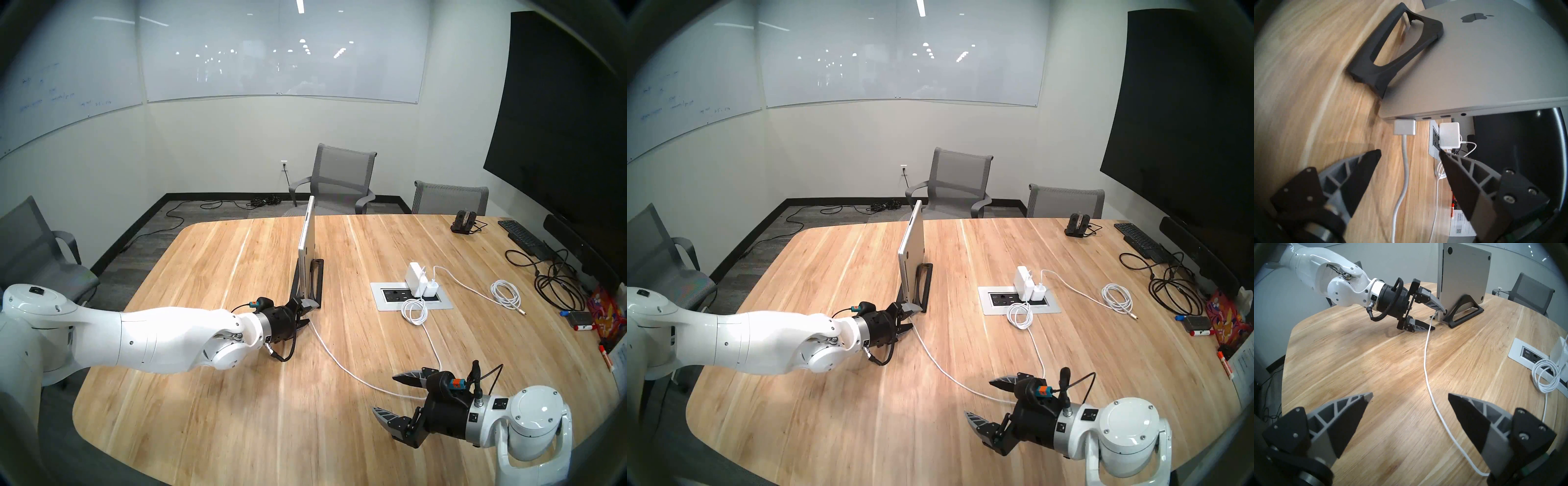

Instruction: Plug the charging cable into the port of a MacBook

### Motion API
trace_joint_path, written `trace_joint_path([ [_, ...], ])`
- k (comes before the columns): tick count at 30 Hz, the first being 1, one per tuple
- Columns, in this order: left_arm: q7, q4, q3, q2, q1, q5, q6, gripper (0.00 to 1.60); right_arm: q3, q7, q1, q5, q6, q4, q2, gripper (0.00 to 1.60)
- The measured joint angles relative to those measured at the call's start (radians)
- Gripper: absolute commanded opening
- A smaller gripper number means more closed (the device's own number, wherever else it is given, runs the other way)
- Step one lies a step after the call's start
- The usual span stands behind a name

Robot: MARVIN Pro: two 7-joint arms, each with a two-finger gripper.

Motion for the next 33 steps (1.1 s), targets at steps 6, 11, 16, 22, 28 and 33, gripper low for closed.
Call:
trace_joint_path([
  [6,0.009,-0.005,0.011,-0.004,-0.007,0.024,-0.018,1.60,0.000,0.001,0.000,-0.001,0.000,0.000,-0.001,1.60],
  [11,0.021,-0.013,0.023,-0.008,-0.015,0.051,-0.039,1.60,0.000,0.001,0.001,-0.001,-0.001,0.000,-0.001,1.60],
  [16,0.037,-0.024,0.040,-0.011,-0.026,0.091,-0.068,1.60,0.000,0.001,0.001,-0.002,-0.001,0.001,-0.002,1.60],
  [22,0.061,-0.039,0.063,-0.016,-0.039,0.152,-0.108,1.60,0.000,0.002,0.002,-0.002,-0.001,0.001,-0.002,1.60],
  [28,0.084,-0.053,0.085,-0.016,-0.050,0.203,-0.142,1.60,0.000,0.003,0.002,-0.003,-0.002,0.001,-0.003,1.60],
  [33,0.096,-0.062,0.099,-0.015,-0.056,0.233,-0.161,1.60,0.001,0.003,0.002,-0.003,-0.002,0.002,-0.003,1.60],
])
